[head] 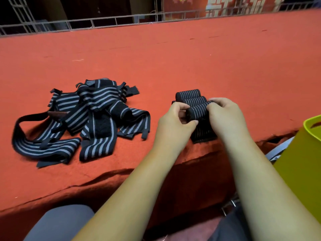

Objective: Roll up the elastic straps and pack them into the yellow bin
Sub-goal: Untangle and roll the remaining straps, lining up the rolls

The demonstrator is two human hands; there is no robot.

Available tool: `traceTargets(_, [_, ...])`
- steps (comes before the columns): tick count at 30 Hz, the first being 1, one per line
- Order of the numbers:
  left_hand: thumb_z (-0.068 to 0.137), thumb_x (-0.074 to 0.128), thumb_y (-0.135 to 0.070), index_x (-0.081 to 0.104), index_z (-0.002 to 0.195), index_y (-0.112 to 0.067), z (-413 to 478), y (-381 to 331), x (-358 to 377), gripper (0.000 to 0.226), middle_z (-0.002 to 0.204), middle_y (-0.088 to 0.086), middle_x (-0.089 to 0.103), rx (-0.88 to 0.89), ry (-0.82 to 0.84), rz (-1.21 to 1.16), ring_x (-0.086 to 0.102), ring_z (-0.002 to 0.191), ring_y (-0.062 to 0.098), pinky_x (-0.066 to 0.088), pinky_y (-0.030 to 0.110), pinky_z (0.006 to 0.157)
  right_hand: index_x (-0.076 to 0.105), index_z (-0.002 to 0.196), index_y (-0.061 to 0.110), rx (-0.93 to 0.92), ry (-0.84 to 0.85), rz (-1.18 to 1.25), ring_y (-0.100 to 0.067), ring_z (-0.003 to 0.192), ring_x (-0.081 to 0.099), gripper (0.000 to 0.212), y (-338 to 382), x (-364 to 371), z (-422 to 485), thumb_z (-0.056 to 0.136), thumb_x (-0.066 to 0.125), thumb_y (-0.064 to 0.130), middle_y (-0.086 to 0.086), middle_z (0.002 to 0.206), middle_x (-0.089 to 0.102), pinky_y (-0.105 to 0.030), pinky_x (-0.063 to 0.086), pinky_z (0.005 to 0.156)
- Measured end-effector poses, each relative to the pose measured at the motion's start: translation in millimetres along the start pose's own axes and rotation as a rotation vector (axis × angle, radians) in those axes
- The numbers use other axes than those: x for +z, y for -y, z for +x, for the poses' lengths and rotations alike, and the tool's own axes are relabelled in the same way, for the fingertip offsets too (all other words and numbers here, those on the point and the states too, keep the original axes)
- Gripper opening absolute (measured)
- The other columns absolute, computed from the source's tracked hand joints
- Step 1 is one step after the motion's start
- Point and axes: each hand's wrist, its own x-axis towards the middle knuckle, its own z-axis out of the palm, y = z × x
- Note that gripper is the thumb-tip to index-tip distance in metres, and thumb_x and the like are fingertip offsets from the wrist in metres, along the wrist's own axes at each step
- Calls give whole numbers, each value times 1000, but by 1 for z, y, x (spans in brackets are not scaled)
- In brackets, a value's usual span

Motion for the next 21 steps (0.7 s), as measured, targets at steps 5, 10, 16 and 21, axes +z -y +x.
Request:
traceTargets(5, [85, 85, -9, 66, 115, -29, -1, 9, 11, 41, 105, -14, 74, 9, -4, 28, 67, 79, -11, 46, 5, 75, 73, 126, 19, 17, -15, -135, -25, 115, 67, 36, -3, 1, 4, 97, 52, 18, -3, 124, 74, -31, 48, 88])
traceTargets(10, [85, 86, -12, 68, 126, -31, 0, 15, 15, 48, 118, -10, 71, 28, -37, 53, 69, 86, 4, 52, 17, 83, 69, 136, 15, 1, -11, -212, -28, 126, 64, 39, -6, 3, 8, 100, 53, 18, -7, 135, 71, -35, 49, 99])
traceTargets(16, [88, 83, -10, 67, 128, -31, 4, 15, 18, 48, 121, -11, 68, 19, -63, 75, 69, 80, 2, 51, 20, 81, 67, 137, 16, -4, -25, -212, -26, 125, 65, 34, -8, 7, 9, 105, 56, 19, -6, 135, 70, -32, 48, 98])
traceTargets(21, [87, 84, -14, 60, 131, -26, 3, 13, 16, 51, 129, -8, 66, -29, -53, 68, 71, 83, 6, 55, 29, 86, 65, 136, 21, 9, -69, -173, -29, 123, 64, 37, -8, 8, 9, 99, 59, 25, -7, 138, 65, -41, 53, 104])
